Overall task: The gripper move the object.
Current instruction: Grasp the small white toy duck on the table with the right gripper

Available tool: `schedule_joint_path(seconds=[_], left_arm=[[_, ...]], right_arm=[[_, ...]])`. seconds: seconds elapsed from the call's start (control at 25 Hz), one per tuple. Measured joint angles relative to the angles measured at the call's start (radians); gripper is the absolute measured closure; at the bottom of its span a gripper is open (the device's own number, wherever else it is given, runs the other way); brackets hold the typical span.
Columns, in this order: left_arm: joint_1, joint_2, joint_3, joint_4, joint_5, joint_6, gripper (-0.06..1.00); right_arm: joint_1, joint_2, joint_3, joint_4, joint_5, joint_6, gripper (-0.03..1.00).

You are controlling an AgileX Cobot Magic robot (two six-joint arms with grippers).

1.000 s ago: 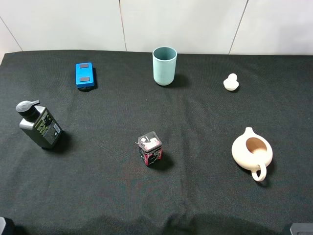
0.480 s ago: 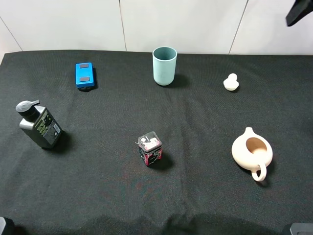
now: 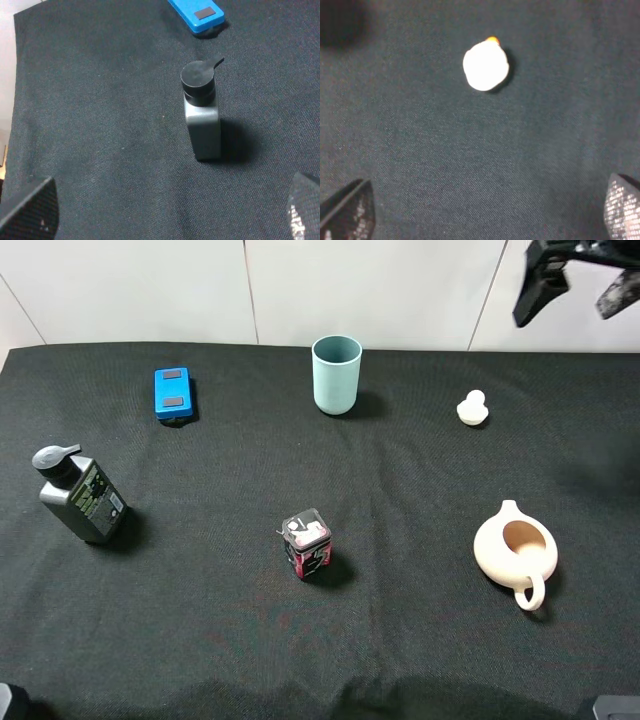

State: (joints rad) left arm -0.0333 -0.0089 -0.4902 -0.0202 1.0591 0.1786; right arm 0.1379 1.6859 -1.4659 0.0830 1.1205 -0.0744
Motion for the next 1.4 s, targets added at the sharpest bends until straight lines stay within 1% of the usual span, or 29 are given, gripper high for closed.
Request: schedule_joint_path(seconds=[0.16,0.32,0.92,1.4], left_arm=[[0.0,0.0,0.0,0.0,0.0,0.0,-0.02],[0.0,0.0,0.0,0.0,0.0,0.0,-0.02],[0.0,0.0,0.0,0.0,0.0,0.0,-0.02],[0.0,0.0,0.0,0.0,0.0,0.0,-0.02]], right_arm=[[0.018,0.059,-0.018,0.0,-0.015,0.007,0.27],[0.019,0.114,-0.02,-0.001,-0.05,0.018,0.27],[0.019,0.312,-0.02,-0.006,-0.208,0.029,0.27],[0.019,0.417,-0.02,-0.008,-0.339,0.029,0.27]])
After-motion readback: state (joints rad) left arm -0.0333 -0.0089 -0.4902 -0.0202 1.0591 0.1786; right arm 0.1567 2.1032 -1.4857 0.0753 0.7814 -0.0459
